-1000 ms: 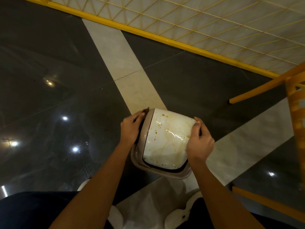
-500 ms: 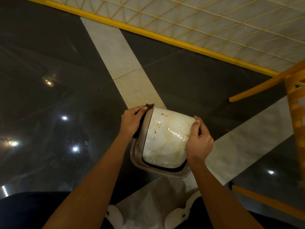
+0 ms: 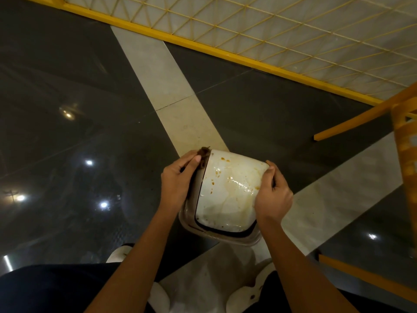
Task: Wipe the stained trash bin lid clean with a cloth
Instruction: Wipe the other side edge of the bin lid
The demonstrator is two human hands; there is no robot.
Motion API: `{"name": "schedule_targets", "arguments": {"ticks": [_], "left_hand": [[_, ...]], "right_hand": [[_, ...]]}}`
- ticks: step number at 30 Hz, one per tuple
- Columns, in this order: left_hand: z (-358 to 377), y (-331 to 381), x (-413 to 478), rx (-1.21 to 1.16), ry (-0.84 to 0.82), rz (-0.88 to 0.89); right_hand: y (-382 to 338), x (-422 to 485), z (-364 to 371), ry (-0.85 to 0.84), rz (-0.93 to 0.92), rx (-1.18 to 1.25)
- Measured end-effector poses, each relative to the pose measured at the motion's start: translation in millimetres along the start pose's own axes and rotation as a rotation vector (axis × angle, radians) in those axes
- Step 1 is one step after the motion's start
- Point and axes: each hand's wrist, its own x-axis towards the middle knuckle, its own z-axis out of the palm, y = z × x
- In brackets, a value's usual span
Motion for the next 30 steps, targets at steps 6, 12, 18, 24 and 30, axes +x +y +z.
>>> {"name": "schedule_targets", "arguments": {"ticks": [6,12,18,24,30], "left_hand": [[-1.6,-6.6,5.5,0.045,0.081,-0.061],[-3.5,-12.9,-18.6,0.038,0.067,0.050],[3.0,-4.7,-0.4,0.045,0.103,-0.034],[5.4,-11.2,-19.2,0.070,0.142,0.060],[11.1,1.6,12.0,0.031,0.151,-0.136]], "right_hand": [[-0.3,0.3,0.3,-0.018,0.017,-0.010],[-1.5,0.2,-0.8,-0.014,0.017,-0.001],[-1.2,0.2,0.0,-0.011,0.008,0.000],[-0.3,-0.8,-0.7,-0.004,-0.008,-0.001],[-2.9,-0.9,-1.4,-0.016,0.021,0.014]]}}
